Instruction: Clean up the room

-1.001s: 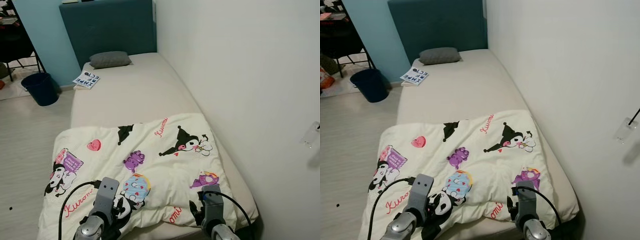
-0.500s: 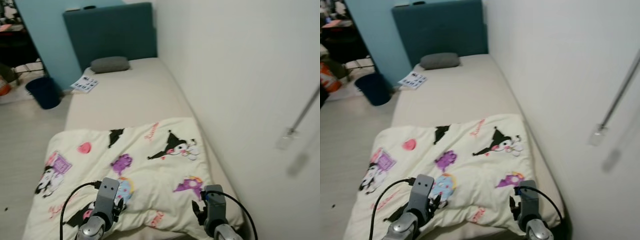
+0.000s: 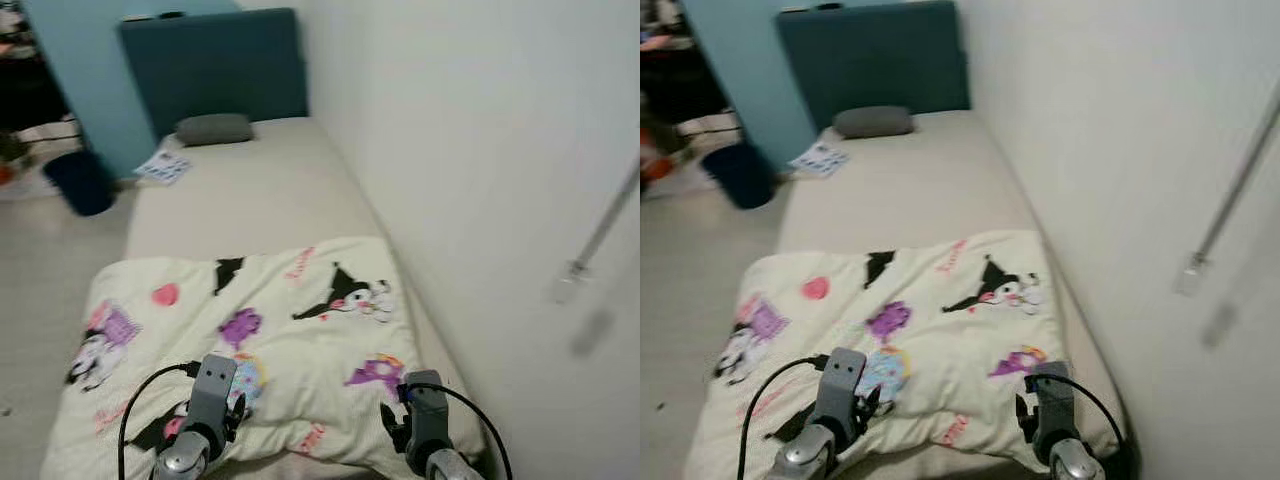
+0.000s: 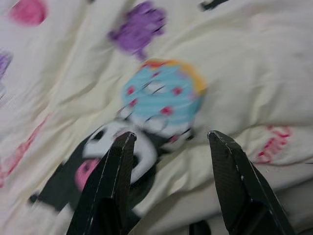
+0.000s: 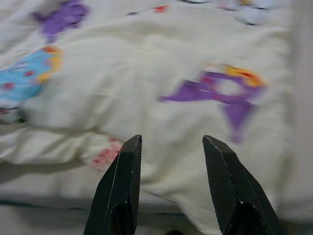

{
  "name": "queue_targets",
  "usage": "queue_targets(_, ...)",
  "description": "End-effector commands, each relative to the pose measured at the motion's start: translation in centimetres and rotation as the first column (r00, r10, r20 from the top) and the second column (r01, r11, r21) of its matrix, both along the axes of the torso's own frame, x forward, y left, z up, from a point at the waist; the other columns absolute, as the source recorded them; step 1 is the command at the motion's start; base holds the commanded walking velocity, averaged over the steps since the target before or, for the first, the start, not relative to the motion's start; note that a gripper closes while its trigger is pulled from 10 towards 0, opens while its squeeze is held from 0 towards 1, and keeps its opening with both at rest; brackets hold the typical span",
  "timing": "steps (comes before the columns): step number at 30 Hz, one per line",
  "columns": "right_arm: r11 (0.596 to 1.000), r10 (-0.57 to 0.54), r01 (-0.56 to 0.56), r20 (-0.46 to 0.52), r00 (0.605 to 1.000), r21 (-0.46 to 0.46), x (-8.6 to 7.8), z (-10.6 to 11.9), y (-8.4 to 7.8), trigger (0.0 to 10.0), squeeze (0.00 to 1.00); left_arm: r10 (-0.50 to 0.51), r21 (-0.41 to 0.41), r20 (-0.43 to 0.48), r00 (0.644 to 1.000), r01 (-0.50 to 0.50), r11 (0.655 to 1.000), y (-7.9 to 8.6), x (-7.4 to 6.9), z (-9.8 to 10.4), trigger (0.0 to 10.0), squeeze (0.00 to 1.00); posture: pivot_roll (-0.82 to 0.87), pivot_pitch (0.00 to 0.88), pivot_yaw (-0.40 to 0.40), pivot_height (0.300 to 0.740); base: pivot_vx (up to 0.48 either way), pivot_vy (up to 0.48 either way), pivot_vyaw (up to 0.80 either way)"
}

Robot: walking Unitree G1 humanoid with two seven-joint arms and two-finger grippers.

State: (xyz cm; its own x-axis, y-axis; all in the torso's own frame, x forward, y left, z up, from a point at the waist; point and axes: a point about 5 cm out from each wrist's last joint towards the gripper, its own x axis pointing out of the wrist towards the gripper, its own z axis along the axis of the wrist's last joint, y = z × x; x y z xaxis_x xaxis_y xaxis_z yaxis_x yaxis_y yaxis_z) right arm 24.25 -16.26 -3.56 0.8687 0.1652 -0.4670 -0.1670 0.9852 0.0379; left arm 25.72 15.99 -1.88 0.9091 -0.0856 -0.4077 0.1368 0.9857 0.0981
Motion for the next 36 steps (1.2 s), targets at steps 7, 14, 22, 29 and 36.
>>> queue_targets(7,1.0,0.012,-0.012,-0.017,1.0,0.006,-0.46,-0.36,0.28,10.0,0.0,0.016,-0.002,-0.015,1.0,-0.016,1.0,0.56,-0.38,-0.3,10.0,0.0,0.04,0.102,0.03,0.734,0.0,0.0,0.8)
queue_targets(14,1.0,0.007,-0.007,-0.02,1.0,0.011,-0.65,-0.48,0.34,10.0,0.0,0.013,0.002,-0.015,1.0,-0.013,1.0,0.6,-0.35,-0.27,10.0,0.0,0.05,0.106,0.031,0.734,0.0,0.0,0.8)
queue_targets(22,0.998,-0.046,0.046,-0.019,0.999,0.029,-0.56,-0.44,0.0,10.0,0.0,-0.004,0.02,-0.016,1.0,0.004,1.0,0.68,-0.32,-0.24,10.0,0.0,0.06,0.103,0.035,0.734,0.0,0.0,0.54)
queue_targets(29,0.998,-0.053,0.054,-0.02,0.998,0.027,-0.55,-0.45,-0.02,10.0,0.0,-0.013,0.027,-0.016,1.0,0.013,1.0,0.66,-0.22,-0.19,10.0,0.0,0.06,0.099,0.039,0.734,0.0,0.0,0.0)
queue_targets(36,0.998,-0.061,0.061,-0.031,0.998,0.015,-0.68,-0.59,-0.23,10.0,0.0,-0.037,0.029,-0.031,0.999,0.038,0.999,0.31,-0.11,-0.25,10.0,0.0,0.05,0.091,0.037,0.734,0.0,-0.049,0.0)
